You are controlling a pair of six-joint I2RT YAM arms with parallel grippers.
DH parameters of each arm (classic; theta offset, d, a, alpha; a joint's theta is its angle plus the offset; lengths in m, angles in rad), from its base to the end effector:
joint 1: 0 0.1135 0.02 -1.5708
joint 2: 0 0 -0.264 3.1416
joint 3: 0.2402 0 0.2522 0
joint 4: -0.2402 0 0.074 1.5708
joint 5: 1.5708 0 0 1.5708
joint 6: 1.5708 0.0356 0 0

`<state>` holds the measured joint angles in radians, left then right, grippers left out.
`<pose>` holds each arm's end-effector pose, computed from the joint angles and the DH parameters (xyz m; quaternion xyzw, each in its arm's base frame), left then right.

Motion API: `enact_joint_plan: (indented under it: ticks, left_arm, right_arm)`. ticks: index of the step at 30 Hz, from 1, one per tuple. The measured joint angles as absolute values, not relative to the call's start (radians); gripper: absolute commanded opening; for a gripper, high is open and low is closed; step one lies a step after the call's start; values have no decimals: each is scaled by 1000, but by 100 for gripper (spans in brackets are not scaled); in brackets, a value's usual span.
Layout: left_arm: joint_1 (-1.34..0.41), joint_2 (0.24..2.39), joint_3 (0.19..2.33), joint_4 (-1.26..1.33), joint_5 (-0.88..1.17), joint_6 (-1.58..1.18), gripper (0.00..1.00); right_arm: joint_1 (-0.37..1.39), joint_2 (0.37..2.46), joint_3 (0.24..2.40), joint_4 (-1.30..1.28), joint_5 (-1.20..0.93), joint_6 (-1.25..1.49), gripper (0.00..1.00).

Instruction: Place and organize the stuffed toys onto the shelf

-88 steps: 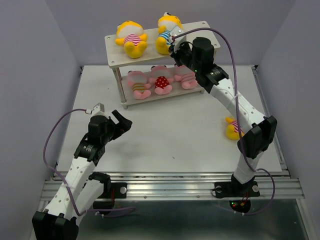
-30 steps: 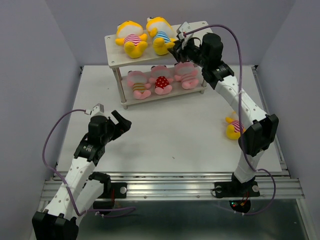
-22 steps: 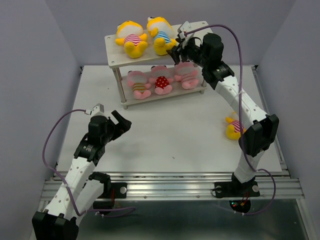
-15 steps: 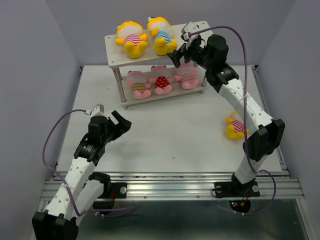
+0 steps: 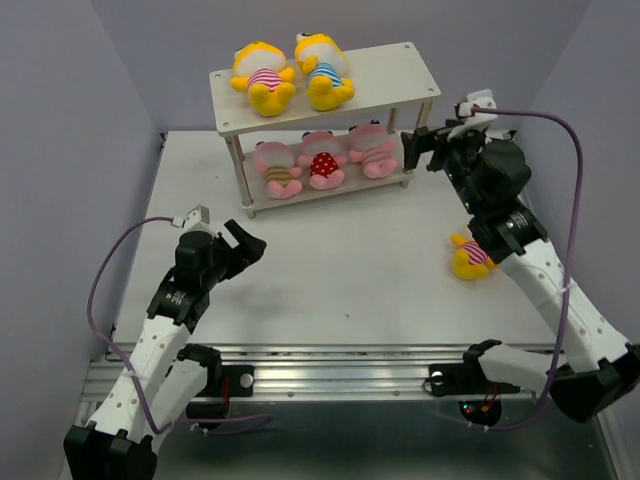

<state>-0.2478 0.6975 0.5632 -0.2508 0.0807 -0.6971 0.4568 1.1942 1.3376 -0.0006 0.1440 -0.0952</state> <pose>0.1640 -0.0445 0.2686 -0.1626 0.8129 -0.2838 0.4819 0.2400 0.1123 0.4689 -0.1257 0.6433 0.0892 0.7500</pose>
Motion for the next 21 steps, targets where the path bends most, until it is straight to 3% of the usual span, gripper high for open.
enact_joint_plan:
  ticks: [4, 7, 15, 21]
  left_arm:
    - [-248, 701, 563, -226, 100, -697, 99]
    - [-248, 713, 563, -208, 109, -696, 99]
    - [-248, 728, 537, -169, 145, -696, 99]
    - [-248, 734, 537, -159, 157, -696, 99]
  right_arm:
    - [457, 1004, 1132, -115, 362, 124, 100]
    - [456, 979, 1068, -279, 494, 318, 100]
    - [450, 1111, 939, -675, 632, 643, 100]
    - [384, 1194, 908, -722, 628, 707, 100]
